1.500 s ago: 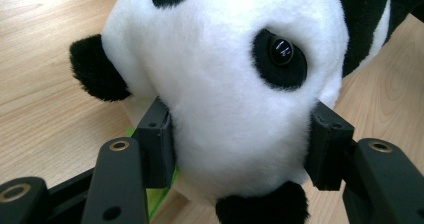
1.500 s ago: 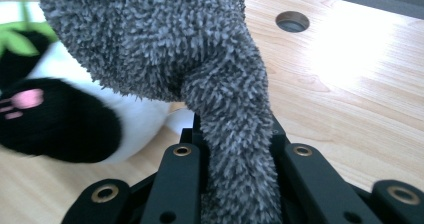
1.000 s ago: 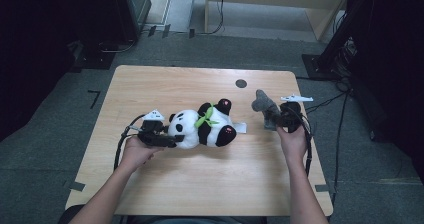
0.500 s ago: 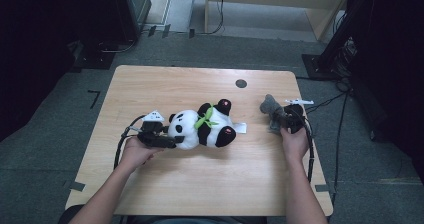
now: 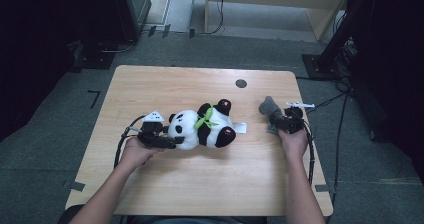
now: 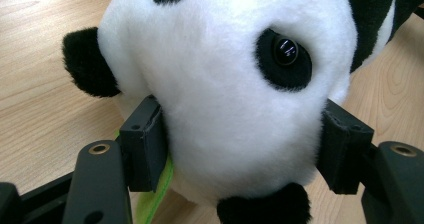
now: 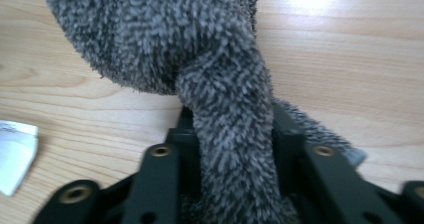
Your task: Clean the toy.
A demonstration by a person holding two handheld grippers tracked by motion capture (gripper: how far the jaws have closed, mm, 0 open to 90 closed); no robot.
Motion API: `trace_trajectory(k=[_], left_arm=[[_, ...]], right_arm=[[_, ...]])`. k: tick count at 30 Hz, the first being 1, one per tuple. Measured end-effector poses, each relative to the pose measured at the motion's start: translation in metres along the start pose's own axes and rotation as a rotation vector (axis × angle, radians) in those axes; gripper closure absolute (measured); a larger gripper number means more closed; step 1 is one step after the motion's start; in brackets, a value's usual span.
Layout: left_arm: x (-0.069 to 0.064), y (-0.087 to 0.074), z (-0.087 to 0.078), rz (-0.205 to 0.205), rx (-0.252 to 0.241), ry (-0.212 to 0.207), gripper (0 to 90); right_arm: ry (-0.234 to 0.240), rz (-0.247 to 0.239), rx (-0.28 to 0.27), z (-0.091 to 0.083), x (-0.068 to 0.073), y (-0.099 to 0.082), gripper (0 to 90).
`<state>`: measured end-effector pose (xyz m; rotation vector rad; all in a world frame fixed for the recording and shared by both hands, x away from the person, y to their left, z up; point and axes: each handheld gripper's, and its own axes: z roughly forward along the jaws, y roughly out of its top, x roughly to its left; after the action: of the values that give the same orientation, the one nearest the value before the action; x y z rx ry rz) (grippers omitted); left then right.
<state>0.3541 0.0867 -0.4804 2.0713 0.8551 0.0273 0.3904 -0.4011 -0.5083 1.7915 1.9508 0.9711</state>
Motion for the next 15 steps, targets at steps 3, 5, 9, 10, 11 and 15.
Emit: trace_trajectory(k=[3, 5, 9, 10, 11, 15], left_arm=[[0.000, -0.001, 0.000, 0.002, -0.001, -0.001, 32.2], [0.000, -0.001, 0.000, 0.006, -0.001, 0.000, 32.0], [0.000, -0.001, 0.000, 0.009, 0.000, -0.004, 31.4], [0.000, -0.001, 0.000, 0.009, 0.001, -0.006, 31.3], [0.001, -0.001, 0.000, 0.008, 0.000, -0.006, 31.2], [0.001, -0.001, 0.000, 0.011, 0.001, -0.007, 30.8]], right_arm=[[-0.044, -0.072, 0.030, 0.004, 0.011, 0.004, 50.0], [-0.099, -0.137, 0.035, 0.006, 0.019, 0.003, 50.4], [-0.128, -0.166, 0.048, 0.006, 0.024, 0.005, 46.6], [-0.115, -0.146, 0.043, 0.006, 0.024, 0.005, 42.8], [-0.097, -0.131, 0.043, 0.005, 0.023, 0.006, 40.7], [-0.083, -0.105, 0.037, 0.002, 0.023, 0.008, 38.9]])
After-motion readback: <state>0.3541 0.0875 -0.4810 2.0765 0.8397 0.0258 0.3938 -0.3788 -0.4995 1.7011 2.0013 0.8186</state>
